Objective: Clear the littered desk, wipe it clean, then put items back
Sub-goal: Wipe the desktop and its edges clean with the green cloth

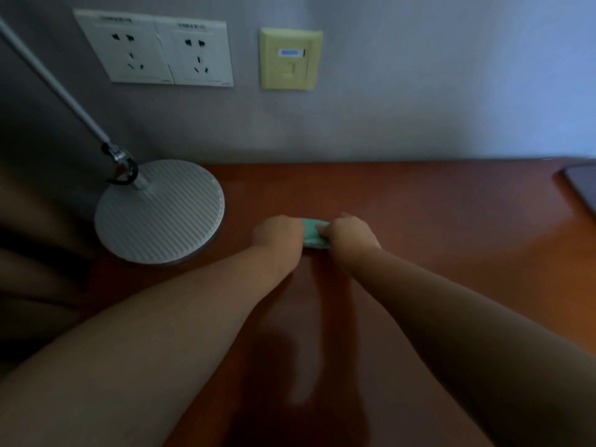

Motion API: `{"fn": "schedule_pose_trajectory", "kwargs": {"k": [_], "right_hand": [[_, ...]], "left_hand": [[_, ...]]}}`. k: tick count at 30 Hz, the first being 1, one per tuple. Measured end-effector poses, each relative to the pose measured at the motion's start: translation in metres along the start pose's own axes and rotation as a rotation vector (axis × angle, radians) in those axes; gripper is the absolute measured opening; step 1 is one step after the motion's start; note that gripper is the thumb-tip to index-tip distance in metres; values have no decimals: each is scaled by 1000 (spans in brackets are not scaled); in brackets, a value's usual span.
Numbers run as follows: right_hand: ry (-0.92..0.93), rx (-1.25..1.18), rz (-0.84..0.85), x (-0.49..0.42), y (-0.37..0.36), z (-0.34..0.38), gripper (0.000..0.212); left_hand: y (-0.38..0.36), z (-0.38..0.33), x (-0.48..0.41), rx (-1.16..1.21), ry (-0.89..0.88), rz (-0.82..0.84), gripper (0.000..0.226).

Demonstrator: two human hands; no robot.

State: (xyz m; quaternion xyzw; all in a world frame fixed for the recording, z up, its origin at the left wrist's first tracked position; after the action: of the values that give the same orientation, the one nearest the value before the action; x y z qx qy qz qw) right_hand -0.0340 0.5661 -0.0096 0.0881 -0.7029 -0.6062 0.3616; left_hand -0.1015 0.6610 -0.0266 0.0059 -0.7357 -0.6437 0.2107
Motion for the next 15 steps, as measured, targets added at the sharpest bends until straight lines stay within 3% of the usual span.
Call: {"fn": "schedule_pose_trajectory", "kwargs": {"k": [15], "right_hand": [[192, -12, 65, 264, -124, -47, 47]], "left_hand": [[-104, -131, 265, 86, 16, -5, 43]]}}
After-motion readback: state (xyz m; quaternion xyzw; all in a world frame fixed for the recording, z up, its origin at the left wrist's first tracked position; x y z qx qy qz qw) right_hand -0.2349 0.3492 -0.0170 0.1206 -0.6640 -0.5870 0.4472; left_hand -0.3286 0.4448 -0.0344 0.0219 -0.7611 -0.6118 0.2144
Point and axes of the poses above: each hand's wrist, its own x-axis away from the middle knuckle, its own y-axis out of the back of the hand, z = x × y, the point moved 2 cm from there along -x, towards the middle knuckle, and after that the axes turned 10 degrees about -y, right-handed, at the moved point
